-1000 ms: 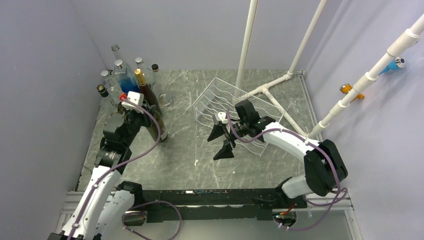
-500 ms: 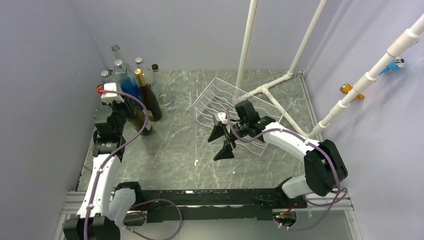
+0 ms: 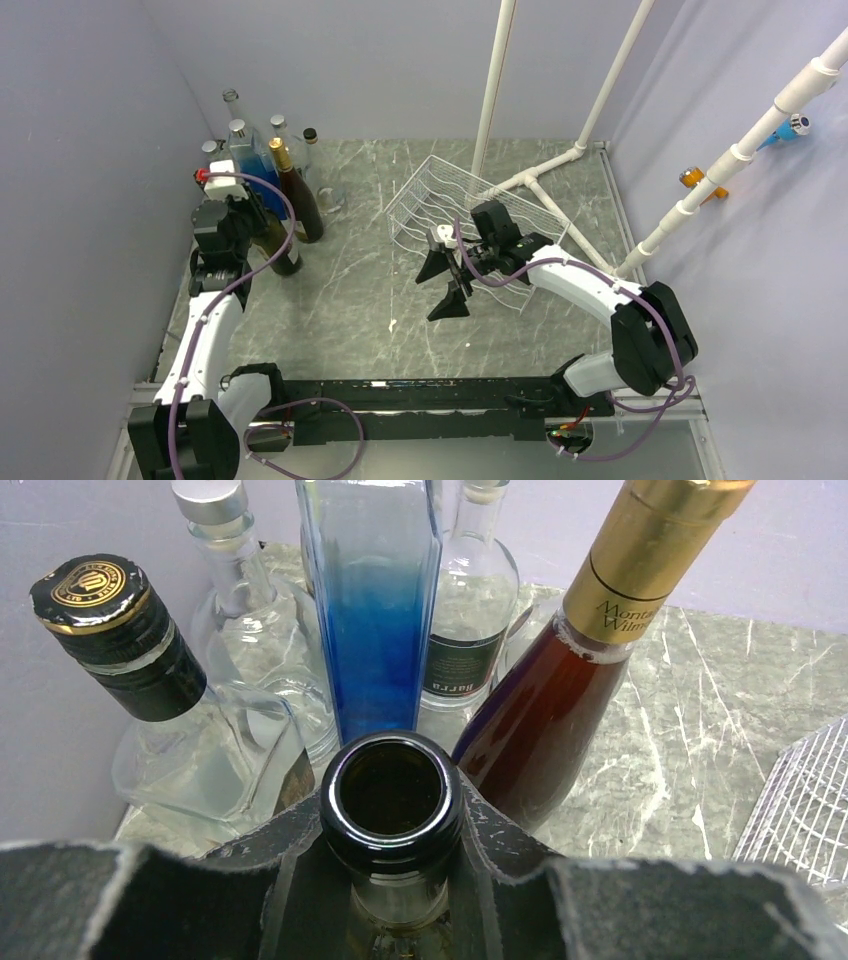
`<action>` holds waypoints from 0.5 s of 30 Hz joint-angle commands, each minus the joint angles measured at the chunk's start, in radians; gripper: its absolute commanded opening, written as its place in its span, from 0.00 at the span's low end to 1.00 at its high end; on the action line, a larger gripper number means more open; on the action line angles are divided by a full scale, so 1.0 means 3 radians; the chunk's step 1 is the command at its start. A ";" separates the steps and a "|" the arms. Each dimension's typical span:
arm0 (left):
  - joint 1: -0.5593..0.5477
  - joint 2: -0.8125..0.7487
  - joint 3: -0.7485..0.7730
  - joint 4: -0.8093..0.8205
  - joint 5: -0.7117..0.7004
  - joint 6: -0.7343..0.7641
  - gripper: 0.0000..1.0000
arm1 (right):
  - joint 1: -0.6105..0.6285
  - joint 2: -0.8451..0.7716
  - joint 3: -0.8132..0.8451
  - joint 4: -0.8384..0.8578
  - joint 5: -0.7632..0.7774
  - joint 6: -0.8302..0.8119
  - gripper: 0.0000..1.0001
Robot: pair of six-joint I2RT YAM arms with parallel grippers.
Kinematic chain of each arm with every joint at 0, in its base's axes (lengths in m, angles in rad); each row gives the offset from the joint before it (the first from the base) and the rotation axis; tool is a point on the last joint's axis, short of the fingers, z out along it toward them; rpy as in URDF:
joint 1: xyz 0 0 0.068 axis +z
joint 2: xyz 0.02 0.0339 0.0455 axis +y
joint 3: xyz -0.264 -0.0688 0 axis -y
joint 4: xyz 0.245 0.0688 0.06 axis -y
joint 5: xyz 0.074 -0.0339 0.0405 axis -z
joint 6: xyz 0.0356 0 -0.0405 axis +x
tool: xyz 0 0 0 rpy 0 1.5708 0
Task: Take the wine bottle off the wine rack
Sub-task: Place the wine bottle at the center of the board.
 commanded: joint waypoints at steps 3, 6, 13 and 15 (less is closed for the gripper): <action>0.0020 0.0016 0.0330 0.0240 0.0022 0.0027 0.34 | -0.0017 -0.0129 0.0106 0.0020 -0.0023 -0.0104 1.00; 0.0020 0.0020 0.0366 0.0160 0.0022 0.0029 0.48 | -0.0021 -0.0143 0.0111 0.0005 -0.0013 -0.0114 1.00; 0.0020 -0.0087 0.0523 -0.0146 0.0086 -0.0020 0.73 | -0.0018 -0.0222 0.0137 -0.0096 0.0128 -0.0222 1.00; 0.0016 -0.0142 0.0595 -0.0308 0.0079 -0.0050 0.81 | -0.0023 -0.0279 0.0176 -0.0179 0.0242 -0.0270 1.00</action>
